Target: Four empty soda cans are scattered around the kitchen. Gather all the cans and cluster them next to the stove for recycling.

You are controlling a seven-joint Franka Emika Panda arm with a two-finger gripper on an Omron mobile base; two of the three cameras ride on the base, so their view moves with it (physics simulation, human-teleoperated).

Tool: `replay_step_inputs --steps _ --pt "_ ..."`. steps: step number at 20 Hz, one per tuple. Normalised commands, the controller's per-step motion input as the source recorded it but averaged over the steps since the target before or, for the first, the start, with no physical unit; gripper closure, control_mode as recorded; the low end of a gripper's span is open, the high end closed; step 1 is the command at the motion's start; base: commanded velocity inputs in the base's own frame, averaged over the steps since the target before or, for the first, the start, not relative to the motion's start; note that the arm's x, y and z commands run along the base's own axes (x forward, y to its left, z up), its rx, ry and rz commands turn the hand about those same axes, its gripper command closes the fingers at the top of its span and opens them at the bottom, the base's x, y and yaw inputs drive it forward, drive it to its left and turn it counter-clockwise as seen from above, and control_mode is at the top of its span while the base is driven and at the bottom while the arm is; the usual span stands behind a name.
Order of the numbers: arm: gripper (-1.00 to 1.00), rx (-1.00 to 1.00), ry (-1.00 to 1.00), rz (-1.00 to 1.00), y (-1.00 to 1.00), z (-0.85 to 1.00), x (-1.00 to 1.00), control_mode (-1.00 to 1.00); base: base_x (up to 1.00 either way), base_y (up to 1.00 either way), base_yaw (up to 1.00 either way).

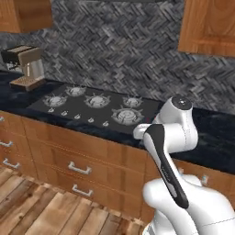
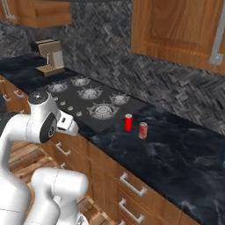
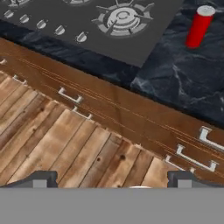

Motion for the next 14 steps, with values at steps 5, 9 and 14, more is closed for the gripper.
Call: replay_step_inputs --steps 5,9,14 --pt "-1.00 0.00 0.00 0.00 0.00 0.00 0.00 1.00 -0.03 0.00 1.00" --pt "-1.00 0.00 0.00 0.00 0.00 0.00 0.00 1.00 -0.02 0.00 1.00" --pt "-1.00 0.00 0.00 0.00 0.00 0.00 0.00 1.00 -0.02 0.00 1.00"
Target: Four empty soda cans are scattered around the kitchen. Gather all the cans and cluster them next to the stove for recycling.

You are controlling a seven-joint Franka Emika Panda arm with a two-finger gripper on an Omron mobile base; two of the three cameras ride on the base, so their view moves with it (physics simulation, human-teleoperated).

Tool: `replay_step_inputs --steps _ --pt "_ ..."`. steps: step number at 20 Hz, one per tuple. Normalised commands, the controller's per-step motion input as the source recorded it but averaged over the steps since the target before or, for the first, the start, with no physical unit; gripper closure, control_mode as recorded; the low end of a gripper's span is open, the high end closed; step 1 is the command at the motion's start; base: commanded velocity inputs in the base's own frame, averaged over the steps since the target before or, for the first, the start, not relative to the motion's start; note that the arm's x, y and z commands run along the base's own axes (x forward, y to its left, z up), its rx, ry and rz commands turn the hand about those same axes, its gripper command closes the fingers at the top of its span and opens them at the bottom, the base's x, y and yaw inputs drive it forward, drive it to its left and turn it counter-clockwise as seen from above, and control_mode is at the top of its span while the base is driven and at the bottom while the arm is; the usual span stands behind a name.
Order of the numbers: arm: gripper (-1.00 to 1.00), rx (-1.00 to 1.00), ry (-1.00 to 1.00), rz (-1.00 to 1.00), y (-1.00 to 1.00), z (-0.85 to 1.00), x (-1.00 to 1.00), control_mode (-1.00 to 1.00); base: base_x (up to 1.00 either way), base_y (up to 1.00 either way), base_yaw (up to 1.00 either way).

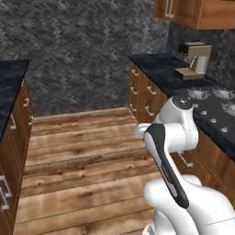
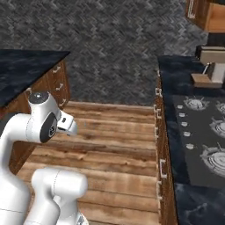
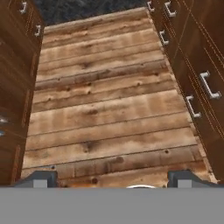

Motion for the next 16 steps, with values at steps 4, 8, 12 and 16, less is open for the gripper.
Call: replay_step_inputs --steps 4,8,12,16 --pt "-1.00 0.00 0.00 0.00 0.00 0.00 0.00 1.00 0.00 0.00 1.00" --pt "-1.00 0.00 0.00 0.00 0.00 0.00 0.00 1.00 0.00 0.00 1.00" --pt "-1.00 0.00 0.00 0.00 0.00 0.00 0.00 1.00 0.00 0.00 1.00" --pt "-1.00 0.00 0.00 0.00 0.00 0.00 0.00 1.00 -0.12 0.40 0.42"
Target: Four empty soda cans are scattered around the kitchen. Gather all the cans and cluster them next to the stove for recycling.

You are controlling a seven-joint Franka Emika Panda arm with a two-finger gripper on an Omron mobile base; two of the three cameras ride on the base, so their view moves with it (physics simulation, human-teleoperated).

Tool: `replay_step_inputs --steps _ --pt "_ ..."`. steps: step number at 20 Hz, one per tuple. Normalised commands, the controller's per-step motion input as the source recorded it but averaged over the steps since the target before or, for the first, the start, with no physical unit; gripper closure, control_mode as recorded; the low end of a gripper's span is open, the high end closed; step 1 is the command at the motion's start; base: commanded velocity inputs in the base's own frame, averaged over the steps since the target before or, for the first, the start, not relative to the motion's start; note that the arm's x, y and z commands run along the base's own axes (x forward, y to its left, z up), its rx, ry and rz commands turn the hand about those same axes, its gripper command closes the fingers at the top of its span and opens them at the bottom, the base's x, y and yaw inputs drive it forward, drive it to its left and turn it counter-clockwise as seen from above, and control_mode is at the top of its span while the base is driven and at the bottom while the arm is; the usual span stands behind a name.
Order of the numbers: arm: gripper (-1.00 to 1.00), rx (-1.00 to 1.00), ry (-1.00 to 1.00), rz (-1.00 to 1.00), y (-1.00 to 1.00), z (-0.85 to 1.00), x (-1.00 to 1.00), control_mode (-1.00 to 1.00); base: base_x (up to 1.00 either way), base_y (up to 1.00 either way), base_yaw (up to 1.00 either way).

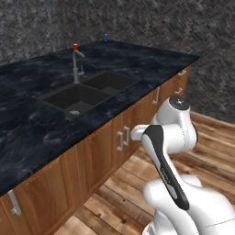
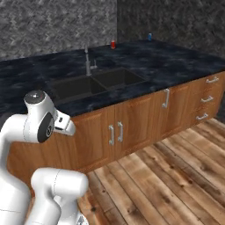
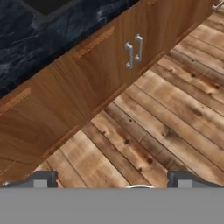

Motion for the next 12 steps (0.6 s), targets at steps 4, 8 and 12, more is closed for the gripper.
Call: replay_step_inputs --steps 4,8,12 --pt "-1.00 0.00 0.00 0.00 0.00 0.00 0.00 1.00 -0.22 0.59 0.24" --pt "-1.00 0.00 0.00 0.00 0.00 0.00 0.00 1.00 -0.19 0.64 0.15" --pt "-1.00 0.00 0.00 0.00 0.00 0.00 0.00 1.00 -0.21 0.63 0.17"
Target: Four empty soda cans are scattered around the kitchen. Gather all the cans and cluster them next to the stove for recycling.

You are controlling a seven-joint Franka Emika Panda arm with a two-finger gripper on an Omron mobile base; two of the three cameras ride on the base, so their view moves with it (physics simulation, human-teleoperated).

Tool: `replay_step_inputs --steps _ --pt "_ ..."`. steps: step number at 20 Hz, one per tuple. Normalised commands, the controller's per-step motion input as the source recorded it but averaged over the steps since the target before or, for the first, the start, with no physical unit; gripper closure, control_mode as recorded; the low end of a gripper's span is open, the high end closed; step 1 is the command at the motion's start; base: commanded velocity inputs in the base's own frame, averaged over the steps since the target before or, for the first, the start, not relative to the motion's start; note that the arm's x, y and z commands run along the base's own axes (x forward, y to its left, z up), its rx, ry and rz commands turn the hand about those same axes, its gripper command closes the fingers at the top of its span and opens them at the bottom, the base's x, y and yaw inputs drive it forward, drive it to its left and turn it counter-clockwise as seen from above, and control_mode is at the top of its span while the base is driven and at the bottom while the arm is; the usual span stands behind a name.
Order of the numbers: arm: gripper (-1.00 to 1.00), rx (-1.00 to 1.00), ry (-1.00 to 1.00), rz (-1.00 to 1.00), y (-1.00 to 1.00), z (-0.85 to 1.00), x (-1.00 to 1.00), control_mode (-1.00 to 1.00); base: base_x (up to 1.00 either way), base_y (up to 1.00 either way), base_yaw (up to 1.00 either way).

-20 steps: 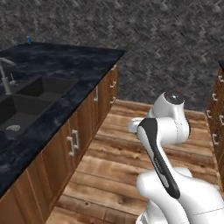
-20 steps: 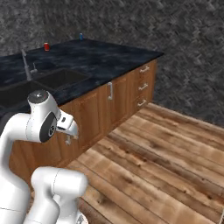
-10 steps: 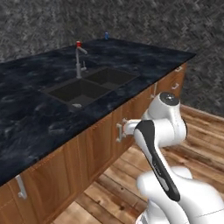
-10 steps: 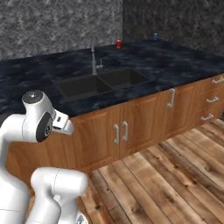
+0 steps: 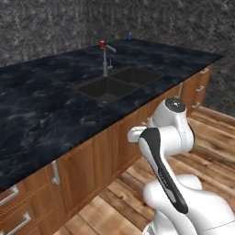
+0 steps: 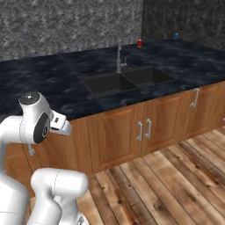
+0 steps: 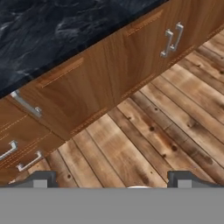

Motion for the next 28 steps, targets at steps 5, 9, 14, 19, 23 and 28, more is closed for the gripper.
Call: replay_step_inputs --steps 5,9,14,19,23,28 --pt "-1.00 0.00 0.00 0.00 0.00 0.00 0.00 1.00 -0.18 0.62 0.18" --pt "-1.00 0.00 0.00 0.00 0.00 0.00 0.00 1.00 -0.16 0.64 0.15" --pt "-1.00 0.00 0.00 0.00 0.00 0.00 0.00 1.00 -0.13 0.67 0.09" --pt "-1.00 0.00 0.00 0.00 0.00 0.00 0.00 1.00 -0.08 0.70 0.06" --pt "-1.00 0.00 0.00 0.00 0.00 0.00 0.00 1.00 -0.06 0.69 0.09" --pt "-1.00 0.00 0.00 0.00 0.00 0.00 0.00 1.00 -0.06 0.65 0.17"
